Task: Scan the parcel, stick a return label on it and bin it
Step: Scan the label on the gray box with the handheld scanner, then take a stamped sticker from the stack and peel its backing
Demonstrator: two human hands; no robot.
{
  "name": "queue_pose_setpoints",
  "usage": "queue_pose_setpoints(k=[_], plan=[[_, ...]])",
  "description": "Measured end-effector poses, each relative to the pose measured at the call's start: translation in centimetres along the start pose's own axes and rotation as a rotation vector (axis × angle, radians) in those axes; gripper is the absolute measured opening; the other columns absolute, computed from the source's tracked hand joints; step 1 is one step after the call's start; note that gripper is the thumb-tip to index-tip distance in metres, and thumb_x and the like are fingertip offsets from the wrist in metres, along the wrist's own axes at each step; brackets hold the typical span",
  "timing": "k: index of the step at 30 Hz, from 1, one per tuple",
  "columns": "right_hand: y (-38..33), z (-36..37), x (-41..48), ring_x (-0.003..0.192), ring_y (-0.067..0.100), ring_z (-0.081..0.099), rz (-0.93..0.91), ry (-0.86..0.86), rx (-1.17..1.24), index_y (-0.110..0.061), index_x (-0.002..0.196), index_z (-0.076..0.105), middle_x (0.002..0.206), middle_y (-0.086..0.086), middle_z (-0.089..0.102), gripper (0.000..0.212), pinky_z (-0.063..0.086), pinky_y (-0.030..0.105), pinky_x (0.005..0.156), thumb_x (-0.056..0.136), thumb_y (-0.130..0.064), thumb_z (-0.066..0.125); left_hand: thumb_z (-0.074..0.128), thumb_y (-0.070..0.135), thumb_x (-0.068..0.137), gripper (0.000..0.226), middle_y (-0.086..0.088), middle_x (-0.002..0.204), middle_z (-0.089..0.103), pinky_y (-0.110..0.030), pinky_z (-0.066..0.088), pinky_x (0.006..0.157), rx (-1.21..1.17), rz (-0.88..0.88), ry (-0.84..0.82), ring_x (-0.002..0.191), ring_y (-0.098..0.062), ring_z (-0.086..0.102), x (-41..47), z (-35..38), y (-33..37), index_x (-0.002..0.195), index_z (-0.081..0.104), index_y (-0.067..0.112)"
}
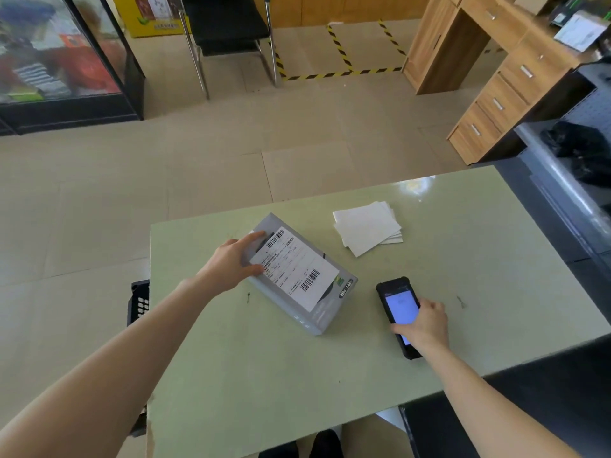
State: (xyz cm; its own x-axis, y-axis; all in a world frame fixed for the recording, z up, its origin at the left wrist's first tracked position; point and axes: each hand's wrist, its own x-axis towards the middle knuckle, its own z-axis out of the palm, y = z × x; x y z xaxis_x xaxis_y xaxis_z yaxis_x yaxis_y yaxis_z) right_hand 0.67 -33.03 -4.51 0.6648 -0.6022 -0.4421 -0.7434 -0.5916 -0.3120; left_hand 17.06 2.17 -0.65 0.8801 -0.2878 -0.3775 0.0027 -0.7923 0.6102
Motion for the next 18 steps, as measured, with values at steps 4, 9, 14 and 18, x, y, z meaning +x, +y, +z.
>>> queue_pose_setpoints(k=[4,9,14,18], plan=[[0.4,0.7,0.0,0.105,0.032,0.047,0.027,-0.019,0.012,-0.004,0.110,0.051,0.113,0.013,0.043,0.066,0.050,0.043,0.083,0.055,-0.021,0.085,0.073,0.026,0.081,0.073,-0.007,0.111,0.049,-0.031,0.039,0.078,-0.014,-0.008,-0.019,0.095,-0.027,0.050,0.5,-0.2,0.0,0.140,0.035,0.045],[-1.4,1.0,-0.4,0.110,0.032,0.047,-0.023,0.053,-0.156,-0.010,0.122,0.048,0.122,0.014,0.046,0.073,0.048,0.040,0.088,0.062,-0.035,0.081,0.074,0.023,0.081,0.072,-0.007,0.113,0.049,-0.031,0.039,0.079,-0.039,-0.004,-0.030,0.097,-0.027,0.050,0.6,-0.3,0.1,0.139,0.036,0.045],[-8.2,1.4,-1.1,0.132,0.017,0.038,-0.339,-0.101,0.323,-0.024,0.141,0.038,0.143,0.003,0.041,0.054,0.032,0.032,0.106,0.092,-0.042,0.051,0.075,0.019,0.078,0.073,-0.007,0.112,0.049,-0.032,0.043,0.076,-0.095,-0.024,-0.027,0.092,-0.026,0.050,1.0,-0.2,0.4,0.136,0.040,0.047],[-11.9,2.2,-2.0,0.117,0.008,0.047,-0.438,-0.296,0.342,-0.032,0.141,0.038,0.140,-0.004,0.048,0.053,0.039,0.028,0.098,0.091,-0.041,0.054,0.075,0.012,0.074,0.074,-0.008,0.112,0.050,-0.042,0.056,0.079,-0.178,-0.061,-0.018,0.090,-0.029,0.056,1.3,0.0,0.7,0.133,0.045,0.044]])
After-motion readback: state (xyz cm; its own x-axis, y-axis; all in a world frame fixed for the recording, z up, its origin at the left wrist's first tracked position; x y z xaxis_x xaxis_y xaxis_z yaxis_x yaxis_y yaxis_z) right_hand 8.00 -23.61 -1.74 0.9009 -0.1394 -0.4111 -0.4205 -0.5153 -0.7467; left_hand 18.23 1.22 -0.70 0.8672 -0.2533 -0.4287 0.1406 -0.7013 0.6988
